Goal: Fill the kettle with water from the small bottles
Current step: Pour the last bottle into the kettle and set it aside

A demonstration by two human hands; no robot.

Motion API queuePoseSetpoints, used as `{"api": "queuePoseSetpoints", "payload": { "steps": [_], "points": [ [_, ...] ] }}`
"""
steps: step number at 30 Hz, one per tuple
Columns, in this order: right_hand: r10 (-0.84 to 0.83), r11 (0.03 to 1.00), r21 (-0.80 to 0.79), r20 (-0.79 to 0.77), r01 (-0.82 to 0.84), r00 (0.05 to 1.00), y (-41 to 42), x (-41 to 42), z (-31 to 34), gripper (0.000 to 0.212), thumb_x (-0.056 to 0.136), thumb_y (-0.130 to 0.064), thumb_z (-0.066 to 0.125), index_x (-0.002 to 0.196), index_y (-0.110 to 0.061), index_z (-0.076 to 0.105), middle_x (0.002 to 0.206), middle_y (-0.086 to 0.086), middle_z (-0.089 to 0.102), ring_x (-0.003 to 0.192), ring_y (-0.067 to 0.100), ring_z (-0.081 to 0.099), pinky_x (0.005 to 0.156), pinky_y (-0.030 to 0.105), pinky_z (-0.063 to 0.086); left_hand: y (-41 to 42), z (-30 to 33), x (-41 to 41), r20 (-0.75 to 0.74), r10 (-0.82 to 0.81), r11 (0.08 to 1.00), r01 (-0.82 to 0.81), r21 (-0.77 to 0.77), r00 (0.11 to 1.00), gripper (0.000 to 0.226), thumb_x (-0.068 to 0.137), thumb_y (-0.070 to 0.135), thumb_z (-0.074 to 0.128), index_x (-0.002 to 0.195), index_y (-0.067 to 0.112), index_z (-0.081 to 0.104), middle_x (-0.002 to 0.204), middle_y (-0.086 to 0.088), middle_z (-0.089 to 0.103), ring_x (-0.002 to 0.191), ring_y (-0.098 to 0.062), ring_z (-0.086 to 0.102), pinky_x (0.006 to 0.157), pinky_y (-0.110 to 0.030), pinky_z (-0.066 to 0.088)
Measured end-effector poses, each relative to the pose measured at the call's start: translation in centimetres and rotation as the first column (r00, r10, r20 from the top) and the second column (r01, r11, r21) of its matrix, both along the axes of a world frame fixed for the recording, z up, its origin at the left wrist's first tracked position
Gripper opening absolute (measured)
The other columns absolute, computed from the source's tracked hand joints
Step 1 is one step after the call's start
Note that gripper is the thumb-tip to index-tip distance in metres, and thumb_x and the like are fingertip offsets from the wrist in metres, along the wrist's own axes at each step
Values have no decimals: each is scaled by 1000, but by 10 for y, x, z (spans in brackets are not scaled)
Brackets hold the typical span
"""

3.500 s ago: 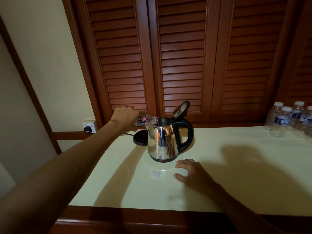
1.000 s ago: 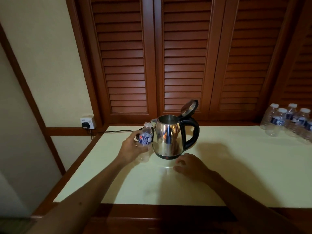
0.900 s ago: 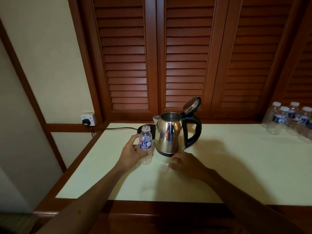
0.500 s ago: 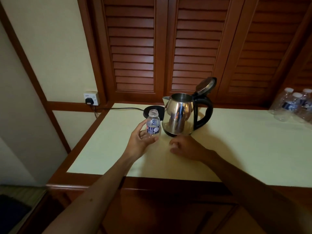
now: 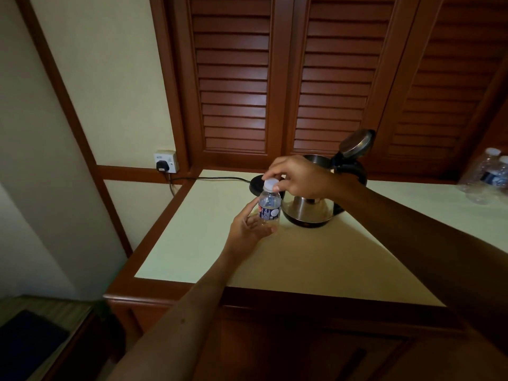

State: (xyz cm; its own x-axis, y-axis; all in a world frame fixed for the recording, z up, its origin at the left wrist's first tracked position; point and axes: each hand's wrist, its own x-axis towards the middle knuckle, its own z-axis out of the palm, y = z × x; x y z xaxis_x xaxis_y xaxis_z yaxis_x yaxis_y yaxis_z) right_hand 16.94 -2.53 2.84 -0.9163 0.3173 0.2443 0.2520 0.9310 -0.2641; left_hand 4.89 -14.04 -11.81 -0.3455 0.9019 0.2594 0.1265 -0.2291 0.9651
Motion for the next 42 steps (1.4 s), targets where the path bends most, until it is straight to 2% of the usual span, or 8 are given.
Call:
{"api": "queuePoseSetpoints", "payload": {
  "steps": [7,12,17,19,26,30,37,42],
  "points": [
    [-76,995,72,166,65,983,-7,-9,10,21,91,-28,62,98,-10,68,90,2,60,87,19,57,75,34,46,2,0,-1,-66,38,999,-38,5,997,64,85,5,74,126,48,51,120,0,69,108,-21,67,95,-41,55],
    [-333,882,409,193,233,923,-22,-25,7,43,93,-52,48,79,-12,55,67,1,50,69,21,54,58,32,39,4,2,-1,-134,70,997,-74,-25,989,61,87,12,74,117,57,45,122,6,66,111,-20,65,95,-30,54],
    [-140,987,126,362,100,921,-18,-21,34,35,88,-39,65,108,-11,63,82,-10,56,74,9,53,60,25,37,4,-1,-5,-174,82,997,-81,14,981,62,85,12,76,119,58,51,117,-2,71,105,-21,68,95,-40,56],
    [-88,993,112,395,47,914,-13,-17,35,20,89,-30,65,99,-12,63,74,-10,54,72,11,53,60,25,35,4,-1,-5,-186,72,997,-69,19,980,66,84,12,77,120,60,50,120,-2,70,108,-21,67,96,-39,55],
    [-138,877,479,211,21,968,-3,-16,-1,51,97,-49,37,74,-9,56,63,4,52,59,20,51,55,30,37,6,-1,-6,-169,73,997,-76,-10,983,70,83,10,77,121,57,42,124,0,67,108,-15,68,92,-26,54],
    [-267,892,412,147,186,953,-4,-22,-7,55,93,-56,40,58,-13,45,54,1,44,54,20,47,52,28,33,7,-1,-5,-154,68,996,-74,-39,986,69,84,12,77,117,60,41,124,0,68,110,-18,67,97,-32,52],
    [-69,997,57,379,51,923,-7,-17,31,21,91,-35,62,101,-16,61,85,-4,61,76,11,58,62,26,42,6,-1,-7,-133,50,999,-51,-7,990,74,83,0,75,122,52,40,111,7,69,98,2,68,75,-7,49],
    [-73,979,205,313,7,947,-1,-18,13,27,93,-34,56,87,-8,61,76,2,57,71,18,54,66,36,46,9,-3,-8,-159,69,997,-71,-7,985,71,84,8,76,122,56,41,114,3,70,105,-13,68,81,-11,51]
  ]
}}
